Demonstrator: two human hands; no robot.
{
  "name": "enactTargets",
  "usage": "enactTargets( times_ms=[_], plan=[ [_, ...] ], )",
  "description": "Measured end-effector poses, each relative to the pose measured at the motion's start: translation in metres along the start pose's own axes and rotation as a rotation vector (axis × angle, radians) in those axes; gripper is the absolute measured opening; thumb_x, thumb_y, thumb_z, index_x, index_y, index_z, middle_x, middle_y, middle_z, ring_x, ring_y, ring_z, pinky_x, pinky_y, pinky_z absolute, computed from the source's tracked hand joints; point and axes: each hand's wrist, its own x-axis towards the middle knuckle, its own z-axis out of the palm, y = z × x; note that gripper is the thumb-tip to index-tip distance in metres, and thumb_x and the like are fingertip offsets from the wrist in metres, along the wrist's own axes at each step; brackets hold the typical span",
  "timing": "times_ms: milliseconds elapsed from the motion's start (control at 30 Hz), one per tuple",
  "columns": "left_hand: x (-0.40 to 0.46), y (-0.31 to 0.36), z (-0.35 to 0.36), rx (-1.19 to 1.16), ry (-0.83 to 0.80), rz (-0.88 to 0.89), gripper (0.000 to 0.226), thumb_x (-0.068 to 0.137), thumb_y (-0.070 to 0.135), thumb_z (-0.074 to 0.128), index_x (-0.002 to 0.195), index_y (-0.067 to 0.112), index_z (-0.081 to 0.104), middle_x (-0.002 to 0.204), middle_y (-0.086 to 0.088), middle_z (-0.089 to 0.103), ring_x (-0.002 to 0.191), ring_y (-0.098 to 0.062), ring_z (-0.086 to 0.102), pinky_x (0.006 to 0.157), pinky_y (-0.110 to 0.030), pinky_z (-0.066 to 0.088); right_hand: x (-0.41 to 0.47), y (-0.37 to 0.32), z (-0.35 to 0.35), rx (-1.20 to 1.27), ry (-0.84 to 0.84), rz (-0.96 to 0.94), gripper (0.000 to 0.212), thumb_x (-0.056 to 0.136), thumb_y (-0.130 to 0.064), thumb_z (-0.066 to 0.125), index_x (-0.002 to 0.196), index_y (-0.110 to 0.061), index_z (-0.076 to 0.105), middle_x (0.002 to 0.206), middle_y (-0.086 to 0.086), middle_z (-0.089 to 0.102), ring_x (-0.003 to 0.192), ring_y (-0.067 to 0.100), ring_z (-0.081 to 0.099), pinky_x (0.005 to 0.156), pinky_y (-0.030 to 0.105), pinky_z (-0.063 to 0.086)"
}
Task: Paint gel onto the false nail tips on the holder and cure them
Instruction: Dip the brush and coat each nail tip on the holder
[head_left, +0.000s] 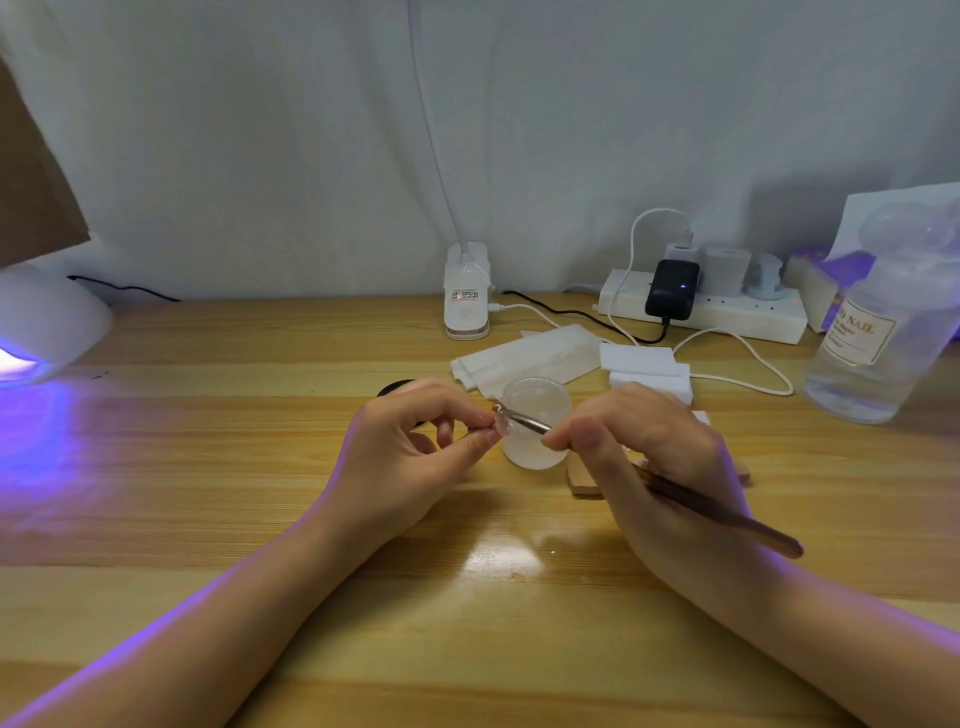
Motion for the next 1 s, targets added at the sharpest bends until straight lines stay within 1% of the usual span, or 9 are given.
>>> enactTargets(
  times_ms=[133, 333, 467, 533, 700, 800, 867, 933, 1000],
  plan=[
    [0.000, 0.000, 0.001, -0.007, 0.003, 0.001, 0.009, 0.072, 0.025, 0.071, 0.073, 0.033, 0.068, 0.074, 0.010, 0.063, 0.062, -0.006, 0.045, 0.043, -0.019, 0.035, -0.003, -0.001, -0.004, 0.072, 0.003, -0.016, 0.041, 0.096, -0.042, 0.032, 0.074, -0.025, 0.062, 0.069, -0.017, 0.058, 0.068, -0.003, 0.055, 0.068, 0.033, 0.043],
    [0.000, 0.001, 0.000, 0.007, -0.008, -0.007, 0.001, 0.073, 0.029, 0.070, 0.073, 0.028, 0.069, 0.075, 0.004, 0.064, 0.062, -0.008, 0.046, 0.044, -0.018, 0.035, -0.001, 0.000, -0.001, 0.047, 0.002, 0.035, 0.048, 0.094, -0.044, 0.034, 0.078, -0.014, 0.068, 0.071, -0.003, 0.064, 0.067, 0.016, 0.060, 0.063, 0.040, 0.046],
    [0.001, 0.003, 0.001, 0.032, 0.001, -0.018, 0.011, 0.071, 0.034, 0.067, 0.073, 0.023, 0.069, 0.071, 0.007, 0.063, 0.061, -0.006, 0.046, 0.045, -0.016, 0.034, -0.002, -0.003, -0.003, 0.076, -0.029, -0.016, 0.037, 0.096, -0.041, 0.033, 0.077, -0.026, 0.061, 0.068, -0.009, 0.062, 0.066, 0.008, 0.059, 0.066, 0.036, 0.044],
    [0.001, 0.003, 0.001, 0.043, 0.012, -0.025, 0.014, 0.072, 0.034, 0.066, 0.072, 0.021, 0.069, 0.069, 0.012, 0.061, 0.060, -0.004, 0.046, 0.045, -0.013, 0.032, -0.003, -0.003, -0.004, 0.097, -0.017, -0.029, 0.036, 0.097, -0.039, 0.033, 0.077, -0.027, 0.060, 0.068, -0.012, 0.062, 0.067, 0.004, 0.059, 0.068, 0.035, 0.044],
    [0.001, 0.004, 0.000, 0.053, 0.011, -0.027, 0.012, 0.072, 0.032, 0.067, 0.074, 0.021, 0.069, 0.070, 0.011, 0.060, 0.062, -0.006, 0.048, 0.046, -0.014, 0.034, 0.000, -0.003, -0.002, 0.075, -0.015, 0.061, 0.038, 0.094, -0.043, 0.034, 0.082, -0.022, 0.063, 0.073, -0.005, 0.064, 0.071, 0.013, 0.060, 0.065, 0.038, 0.046],
    [0.001, 0.002, 0.000, 0.059, -0.003, -0.024, 0.011, 0.072, 0.028, 0.067, 0.076, 0.019, 0.070, 0.067, 0.011, 0.059, 0.062, -0.005, 0.047, 0.047, -0.011, 0.032, 0.000, -0.005, -0.003, 0.085, -0.053, 0.017, 0.036, 0.094, -0.045, 0.034, 0.081, -0.026, 0.061, 0.069, -0.005, 0.064, 0.067, 0.011, 0.060, 0.063, 0.038, 0.046],
    [0.001, 0.002, 0.000, 0.052, 0.001, -0.033, 0.009, 0.072, 0.028, 0.067, 0.075, 0.020, 0.070, 0.067, 0.013, 0.059, 0.061, -0.004, 0.047, 0.047, -0.010, 0.032, -0.001, -0.007, -0.004, 0.109, -0.066, -0.031, 0.040, 0.095, -0.043, 0.035, 0.077, -0.022, 0.064, 0.065, -0.002, 0.063, 0.064, 0.012, 0.060, 0.061, 0.037, 0.045],
    [0.001, 0.002, 0.000, 0.033, 0.004, -0.035, 0.008, 0.072, 0.029, 0.067, 0.075, 0.022, 0.071, 0.068, 0.016, 0.061, 0.061, -0.003, 0.049, 0.046, -0.011, 0.032, -0.001, -0.008, -0.006, 0.131, -0.063, -0.021, 0.043, 0.094, -0.043, 0.038, 0.075, -0.016, 0.066, 0.065, 0.000, 0.064, 0.062, 0.018, 0.060, 0.059, 0.039, 0.045],
    [0.001, 0.002, 0.000, 0.005, -0.003, -0.028, 0.008, 0.073, 0.029, 0.067, 0.078, 0.024, 0.071, 0.069, 0.018, 0.063, 0.062, -0.003, 0.051, 0.044, -0.013, 0.034, 0.001, -0.010, -0.009, 0.147, -0.048, 0.036, 0.036, 0.089, -0.044, 0.047, 0.078, -0.015, 0.066, 0.069, 0.000, 0.065, 0.063, 0.019, 0.061, 0.058, 0.038, 0.047]
  ],
)
